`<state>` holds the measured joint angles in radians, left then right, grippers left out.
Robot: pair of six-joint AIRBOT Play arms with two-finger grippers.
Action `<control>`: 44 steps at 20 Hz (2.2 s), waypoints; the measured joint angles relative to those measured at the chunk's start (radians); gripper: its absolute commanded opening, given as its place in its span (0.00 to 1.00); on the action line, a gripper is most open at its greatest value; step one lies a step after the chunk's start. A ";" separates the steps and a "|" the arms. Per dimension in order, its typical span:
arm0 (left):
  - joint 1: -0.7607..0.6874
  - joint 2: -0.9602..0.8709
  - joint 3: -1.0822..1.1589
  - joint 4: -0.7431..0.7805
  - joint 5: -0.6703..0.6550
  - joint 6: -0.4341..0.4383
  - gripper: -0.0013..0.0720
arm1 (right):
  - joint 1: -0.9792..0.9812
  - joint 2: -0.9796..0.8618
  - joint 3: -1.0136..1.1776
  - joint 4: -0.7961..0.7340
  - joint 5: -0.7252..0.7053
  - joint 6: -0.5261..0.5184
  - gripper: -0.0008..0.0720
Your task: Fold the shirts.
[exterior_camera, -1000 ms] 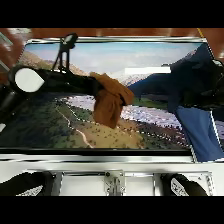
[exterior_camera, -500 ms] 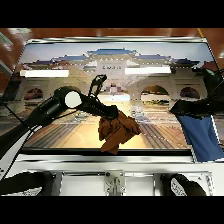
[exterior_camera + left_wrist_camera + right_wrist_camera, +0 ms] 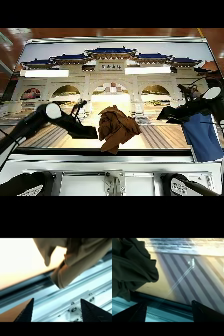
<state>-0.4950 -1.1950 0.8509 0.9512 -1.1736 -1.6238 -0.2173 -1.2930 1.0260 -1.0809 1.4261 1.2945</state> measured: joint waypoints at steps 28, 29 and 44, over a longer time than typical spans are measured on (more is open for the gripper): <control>-0.161 0.056 -0.098 -0.148 0.495 0.066 0.07 | 0.415 -0.214 0.014 -0.036 -0.189 -0.018 0.08; -0.143 0.090 -0.059 -0.087 0.459 0.064 0.07 | 0.417 -0.169 0.033 -0.071 -0.183 -0.019 0.08; 0.109 0.486 0.747 0.474 0.160 -0.023 0.07 | 0.418 0.595 0.534 -0.442 -0.457 0.140 0.08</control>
<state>-0.3859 -0.7090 1.5978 1.4254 -1.0138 -1.6466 0.2012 -0.6979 1.5604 -1.5230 0.9691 1.4345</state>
